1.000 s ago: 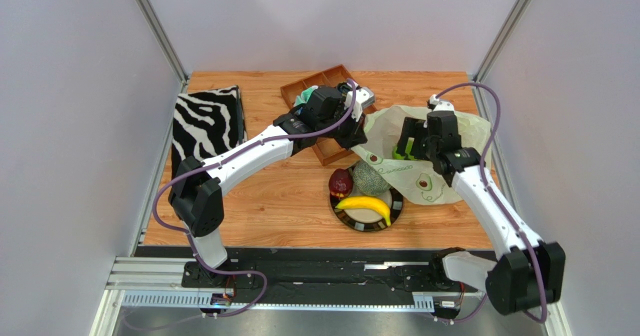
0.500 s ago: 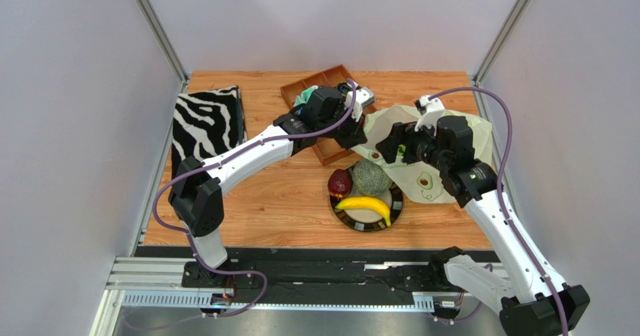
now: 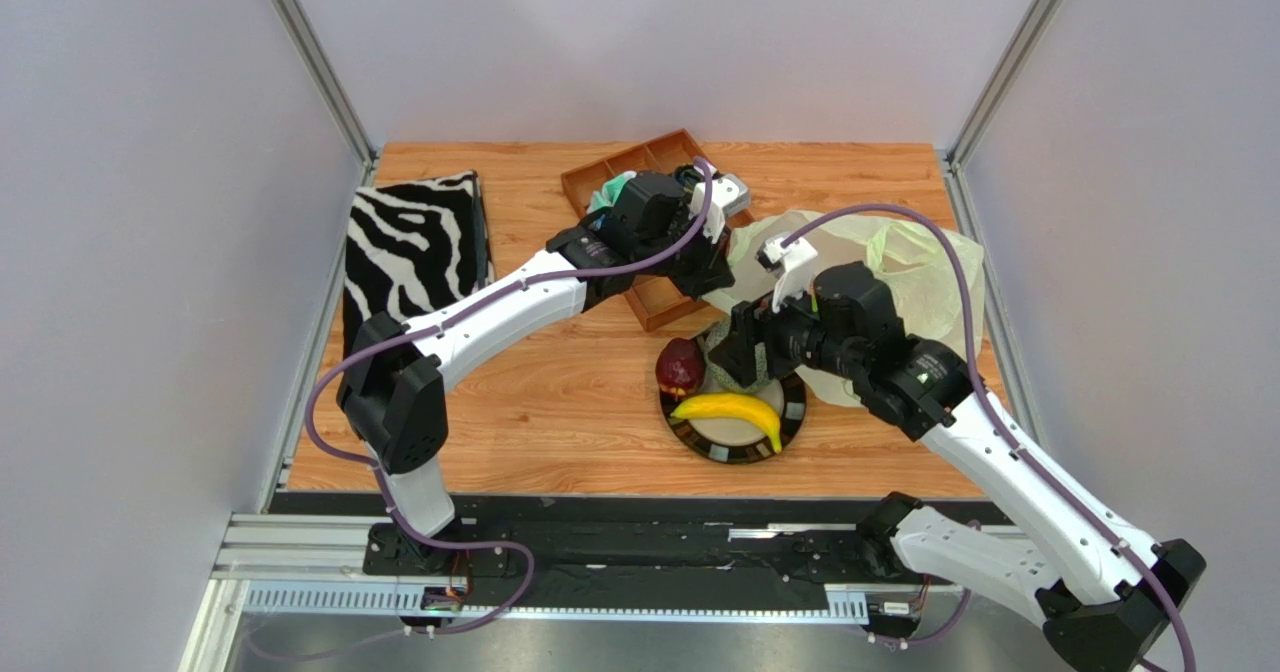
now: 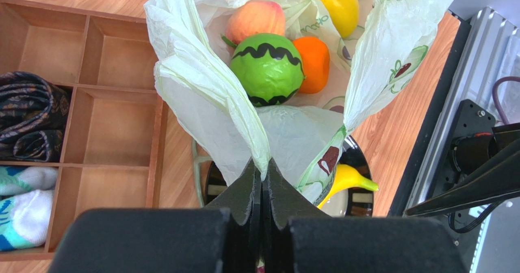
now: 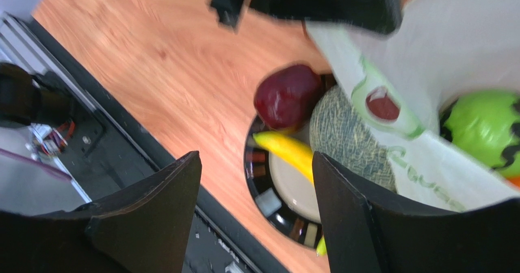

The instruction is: Place the fruits into the plastic bag

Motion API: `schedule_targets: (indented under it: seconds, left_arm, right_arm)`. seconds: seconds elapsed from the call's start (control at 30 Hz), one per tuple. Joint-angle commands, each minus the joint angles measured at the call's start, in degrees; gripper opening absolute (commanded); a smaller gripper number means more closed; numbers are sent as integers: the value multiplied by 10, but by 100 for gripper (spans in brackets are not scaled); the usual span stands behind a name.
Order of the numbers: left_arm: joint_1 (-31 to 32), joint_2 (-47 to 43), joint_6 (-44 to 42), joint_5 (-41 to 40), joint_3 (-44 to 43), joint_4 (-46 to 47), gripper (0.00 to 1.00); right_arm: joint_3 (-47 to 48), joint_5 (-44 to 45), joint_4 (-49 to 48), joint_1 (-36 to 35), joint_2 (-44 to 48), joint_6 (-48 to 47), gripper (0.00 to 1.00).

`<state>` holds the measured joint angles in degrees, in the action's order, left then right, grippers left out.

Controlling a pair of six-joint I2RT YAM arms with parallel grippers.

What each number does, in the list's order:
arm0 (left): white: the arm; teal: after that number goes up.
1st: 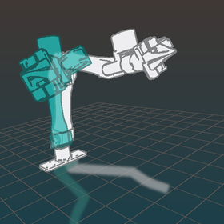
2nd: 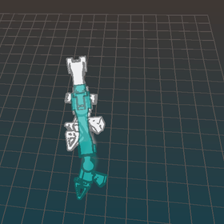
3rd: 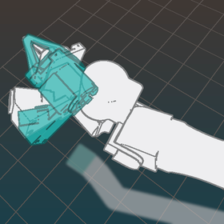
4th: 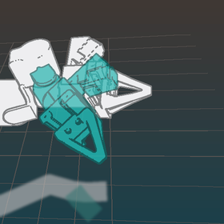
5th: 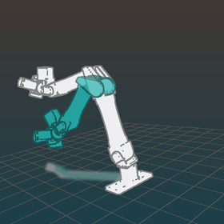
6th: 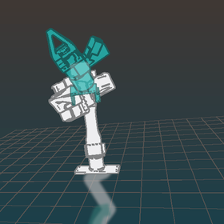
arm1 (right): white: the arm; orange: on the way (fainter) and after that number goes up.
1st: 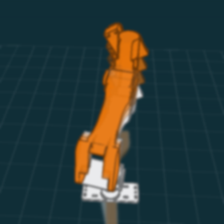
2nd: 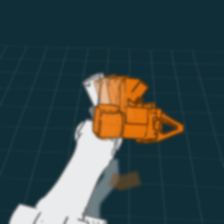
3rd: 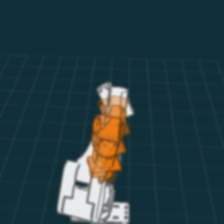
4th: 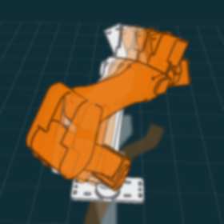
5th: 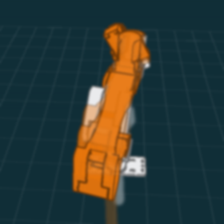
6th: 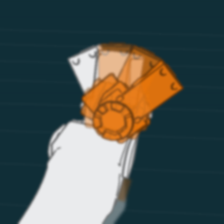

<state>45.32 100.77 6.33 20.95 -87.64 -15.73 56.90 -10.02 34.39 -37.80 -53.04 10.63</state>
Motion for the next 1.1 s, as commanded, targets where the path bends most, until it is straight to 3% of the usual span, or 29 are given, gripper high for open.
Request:
schedule_targets:
  seconds: [0.0,0.2,0.37,0.6,1.07]
  left_arm:
    - [-2,-5,5,11,-25,-4,0]
    - [-2,0,7,12,-25,-3,0]
    - [-2,3,6,11,-25,-4,0]
    - [-2,2,7,12,-25,-4,0]
    - [-2,4,8,14,-25,-3,0]
  right_arm:
    - [-51,70,71,-26,11,58,70]
    - [-113,172,148,-27,20,127,66]
    - [-107,203,154,-30,-14,154,65]
    - [-130,181,143,-32,-96,195,62]
    - [-176,207,101,-43,-108,216,52]
